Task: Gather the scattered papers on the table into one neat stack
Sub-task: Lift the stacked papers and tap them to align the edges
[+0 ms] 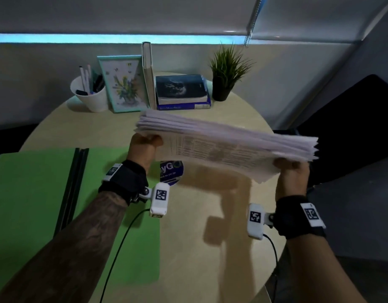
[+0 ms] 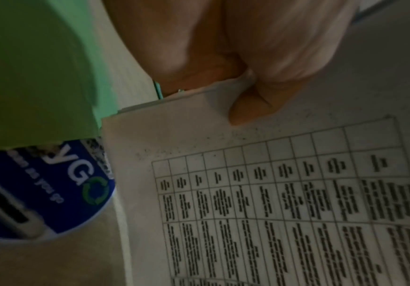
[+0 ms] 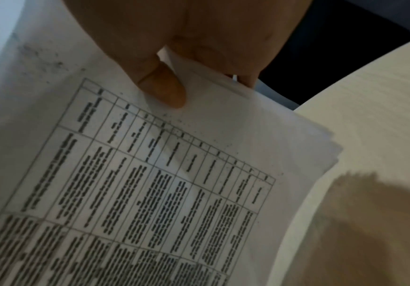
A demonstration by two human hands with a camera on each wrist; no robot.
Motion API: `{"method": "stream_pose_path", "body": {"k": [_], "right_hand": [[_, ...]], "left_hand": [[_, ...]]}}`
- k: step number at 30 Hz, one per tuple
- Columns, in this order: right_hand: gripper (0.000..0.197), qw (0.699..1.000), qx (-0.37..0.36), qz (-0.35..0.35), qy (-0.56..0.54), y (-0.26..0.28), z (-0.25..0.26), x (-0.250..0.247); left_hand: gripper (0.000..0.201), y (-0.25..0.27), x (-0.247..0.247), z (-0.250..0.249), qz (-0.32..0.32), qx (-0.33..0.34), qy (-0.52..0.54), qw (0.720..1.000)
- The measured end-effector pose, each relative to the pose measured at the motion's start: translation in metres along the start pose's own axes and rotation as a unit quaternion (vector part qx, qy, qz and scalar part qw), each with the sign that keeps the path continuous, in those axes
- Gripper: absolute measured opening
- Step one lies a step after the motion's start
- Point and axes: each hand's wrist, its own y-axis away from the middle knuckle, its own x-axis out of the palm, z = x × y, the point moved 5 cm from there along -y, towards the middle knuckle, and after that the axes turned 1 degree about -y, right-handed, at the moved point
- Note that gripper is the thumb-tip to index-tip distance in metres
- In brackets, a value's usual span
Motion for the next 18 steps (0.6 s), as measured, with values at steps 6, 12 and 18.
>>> {"method": "stream_pose_path", "body": {"k": [6,12,18], "right_hand": [[0.042,0.998,0.009,0.049,0.027,0.001,-0.016,0.005],[0.046,0.998,0.012,0.065,0.024,0.0,-0.017,0.005],[0.042,0.998,0.0,0.055,0.007,-0.006,-0.012,0.005]], "left_hand": [[0.031,0.0,-0.002,0.012,0.031,0.022,-0.045,0.998],[0.034,-0.003,-0.002,0.011,0.058,0.034,-0.082,0.994],[0.028,-0.012,-0.003,0.008,0.059,0.027,-0.07,0.995]]}}
